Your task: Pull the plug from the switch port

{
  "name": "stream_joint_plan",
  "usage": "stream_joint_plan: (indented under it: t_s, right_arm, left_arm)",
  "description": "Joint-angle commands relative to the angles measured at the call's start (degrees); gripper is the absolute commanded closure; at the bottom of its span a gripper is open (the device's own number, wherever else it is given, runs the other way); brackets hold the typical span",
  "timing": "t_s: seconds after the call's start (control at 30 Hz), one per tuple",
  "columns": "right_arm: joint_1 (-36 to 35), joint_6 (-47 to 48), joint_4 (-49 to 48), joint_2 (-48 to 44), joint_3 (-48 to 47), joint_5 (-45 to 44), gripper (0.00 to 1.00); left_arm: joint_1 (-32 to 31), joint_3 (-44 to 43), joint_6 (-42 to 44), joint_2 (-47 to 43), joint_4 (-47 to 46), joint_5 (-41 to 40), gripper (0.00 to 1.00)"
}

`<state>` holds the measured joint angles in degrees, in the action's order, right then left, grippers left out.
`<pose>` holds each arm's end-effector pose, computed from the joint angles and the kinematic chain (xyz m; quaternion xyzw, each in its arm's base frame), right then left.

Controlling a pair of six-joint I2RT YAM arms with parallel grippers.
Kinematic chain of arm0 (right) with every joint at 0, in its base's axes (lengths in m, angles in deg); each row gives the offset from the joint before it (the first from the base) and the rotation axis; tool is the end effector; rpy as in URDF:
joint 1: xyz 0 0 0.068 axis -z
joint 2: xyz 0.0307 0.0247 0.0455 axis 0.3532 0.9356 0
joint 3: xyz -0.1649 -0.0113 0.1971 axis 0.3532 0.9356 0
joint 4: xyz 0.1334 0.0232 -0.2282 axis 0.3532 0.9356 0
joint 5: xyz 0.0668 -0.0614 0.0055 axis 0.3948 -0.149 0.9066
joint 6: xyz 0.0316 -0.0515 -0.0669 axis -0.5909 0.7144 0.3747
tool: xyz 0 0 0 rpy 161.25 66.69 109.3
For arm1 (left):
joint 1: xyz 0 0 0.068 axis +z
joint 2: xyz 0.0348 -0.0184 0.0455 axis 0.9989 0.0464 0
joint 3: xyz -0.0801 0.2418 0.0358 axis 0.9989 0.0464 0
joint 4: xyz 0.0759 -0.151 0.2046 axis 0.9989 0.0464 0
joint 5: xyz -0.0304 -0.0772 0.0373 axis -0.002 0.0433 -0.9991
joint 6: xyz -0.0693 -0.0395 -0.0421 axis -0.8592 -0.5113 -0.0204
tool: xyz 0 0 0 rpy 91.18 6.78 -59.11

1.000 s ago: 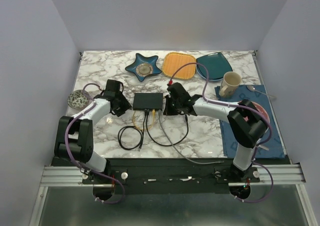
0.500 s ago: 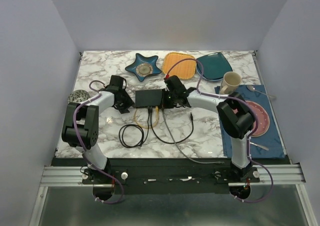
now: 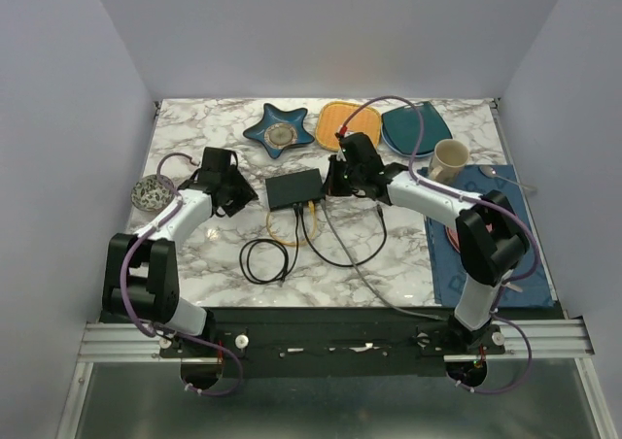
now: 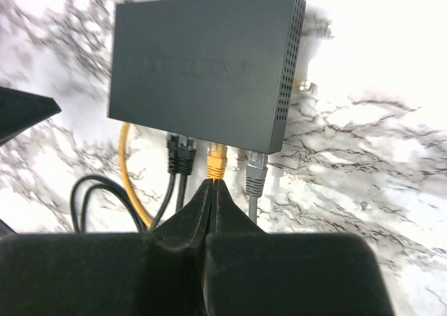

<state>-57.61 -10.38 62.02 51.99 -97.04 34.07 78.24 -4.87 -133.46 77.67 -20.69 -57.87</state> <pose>0.3470 0.2727 0.1717 -0.0761 0.9089 0.2696 0.3090 0.3281 -0.0582 0.1480 -0.3074 0.9011 -0.1747 0.2510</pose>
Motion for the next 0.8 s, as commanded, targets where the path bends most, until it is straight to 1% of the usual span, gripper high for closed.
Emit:
stream_joint_plan:
  t_s: [0.0,0.1,0.2,0.33,0.4,0.47,0.77]
  right_arm:
    - [0.7,1.5,3.4,-2.4,-0.8,-6.2,0.95]
    - [1.8,0.8,7.0,-0.5,-2.0,-8.5,0.97]
    - [1.9,0.6,8.0,1.2,-0.1,-9.7,0.98]
    - [1.9,-0.4,8.0,2.7,3.2,-8.1,0.98]
    - [1.7,-0.8,6.1,3.1,5.4,-7.0,0.98]
    - [0.5,-0.9,5.2,3.4,6.3,-4.3,0.98]
    - [-4.7,-3.3,3.1,3.5,8.8,-2.2,0.99]
  left_arm:
    - [0.2,1.5,-0.2,-2.4,-1.3,-1.2,0.42]
    - [0.2,1.4,-0.5,0.4,-0.6,1.3,0.43]
    - [0.1,2.1,-1.1,2.3,-1.3,3.5,0.43]
    - [0.2,3.2,-1.2,2.6,-2.1,3.9,0.44]
    - [0.1,3.6,-1.1,2.4,-2.1,3.9,0.43]
    - [0.2,3.8,-1.2,2.2,-2.3,4.0,0.44]
    - [0.1,4.6,-0.7,-0.3,-2.0,3.5,0.43]
